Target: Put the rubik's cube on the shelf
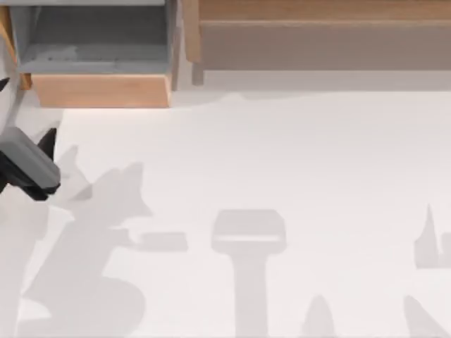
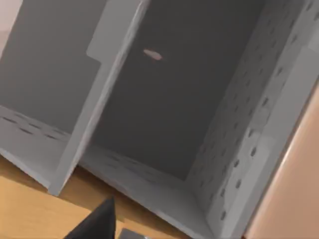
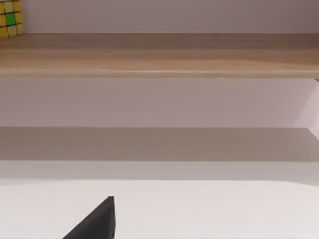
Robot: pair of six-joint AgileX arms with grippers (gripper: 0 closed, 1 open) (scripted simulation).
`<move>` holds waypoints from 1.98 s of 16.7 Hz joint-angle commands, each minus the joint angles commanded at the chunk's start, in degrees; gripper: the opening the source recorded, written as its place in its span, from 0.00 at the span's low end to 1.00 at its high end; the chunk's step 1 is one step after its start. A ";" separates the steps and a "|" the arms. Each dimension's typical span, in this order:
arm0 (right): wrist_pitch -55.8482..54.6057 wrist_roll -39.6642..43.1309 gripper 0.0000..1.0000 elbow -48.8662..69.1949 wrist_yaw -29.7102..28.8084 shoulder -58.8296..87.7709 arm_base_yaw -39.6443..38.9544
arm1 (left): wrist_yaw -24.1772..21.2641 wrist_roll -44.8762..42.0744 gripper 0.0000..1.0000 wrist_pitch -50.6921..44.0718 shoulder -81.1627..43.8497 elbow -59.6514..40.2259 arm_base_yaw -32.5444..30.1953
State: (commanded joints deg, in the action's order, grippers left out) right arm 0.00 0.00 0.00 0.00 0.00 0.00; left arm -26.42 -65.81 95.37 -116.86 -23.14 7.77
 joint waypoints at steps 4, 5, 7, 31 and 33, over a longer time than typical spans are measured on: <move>0.00 0.00 1.00 0.00 0.00 0.00 0.00 | -11.14 -12.86 1.00 -2.52 2.67 4.92 17.50; 0.00 0.00 1.00 0.00 0.00 0.00 0.00 | -12.95 -15.62 1.00 -3.49 2.82 4.69 21.36; 0.00 0.00 1.00 0.00 0.00 0.00 0.00 | -15.49 -20.39 1.00 -5.27 2.85 2.56 27.76; 0.00 0.00 1.00 0.00 0.00 0.00 0.00 | -13.78 -25.27 0.55 -9.72 0.99 -6.41 29.98; 0.00 0.00 1.00 0.00 0.00 0.00 0.00 | -13.78 -25.27 0.40 -9.72 0.99 -6.41 29.98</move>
State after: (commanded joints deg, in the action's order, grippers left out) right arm 0.00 0.00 0.00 0.00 0.00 0.00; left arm -40.20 -91.08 85.65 -115.87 -29.55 37.75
